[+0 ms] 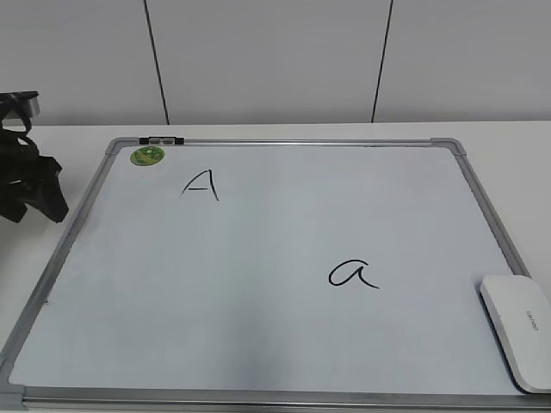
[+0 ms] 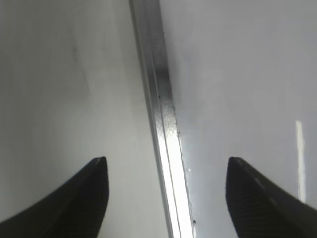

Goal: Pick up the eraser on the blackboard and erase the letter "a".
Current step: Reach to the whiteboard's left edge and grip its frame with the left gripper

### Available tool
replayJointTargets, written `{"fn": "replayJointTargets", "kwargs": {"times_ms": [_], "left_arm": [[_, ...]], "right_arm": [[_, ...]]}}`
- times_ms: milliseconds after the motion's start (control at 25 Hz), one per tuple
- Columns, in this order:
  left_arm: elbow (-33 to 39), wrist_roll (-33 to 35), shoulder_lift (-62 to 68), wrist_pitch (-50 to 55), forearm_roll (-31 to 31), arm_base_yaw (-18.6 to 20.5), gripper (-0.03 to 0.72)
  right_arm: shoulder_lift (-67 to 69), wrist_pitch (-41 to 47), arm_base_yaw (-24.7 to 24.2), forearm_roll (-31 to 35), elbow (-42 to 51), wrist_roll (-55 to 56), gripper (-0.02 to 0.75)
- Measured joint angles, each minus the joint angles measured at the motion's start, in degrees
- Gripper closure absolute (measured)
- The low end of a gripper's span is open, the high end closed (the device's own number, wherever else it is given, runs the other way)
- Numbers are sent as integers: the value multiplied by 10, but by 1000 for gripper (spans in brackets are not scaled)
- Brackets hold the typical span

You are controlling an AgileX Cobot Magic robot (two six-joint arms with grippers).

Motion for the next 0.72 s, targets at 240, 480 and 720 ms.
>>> {"fn": "replayJointTargets", "kwargs": {"times_ms": [240, 480, 720], "left_arm": [[-51, 7, 47, 8, -2, 0, 214], [-69, 16, 85, 13, -26, 12, 255], [-69, 31, 98, 16, -45, 28, 274]], "right_arm": [[0, 0, 0, 0, 0, 0, 151], [0, 0, 0, 0, 0, 0, 151], [0, 0, 0, 0, 0, 0, 151]]}}
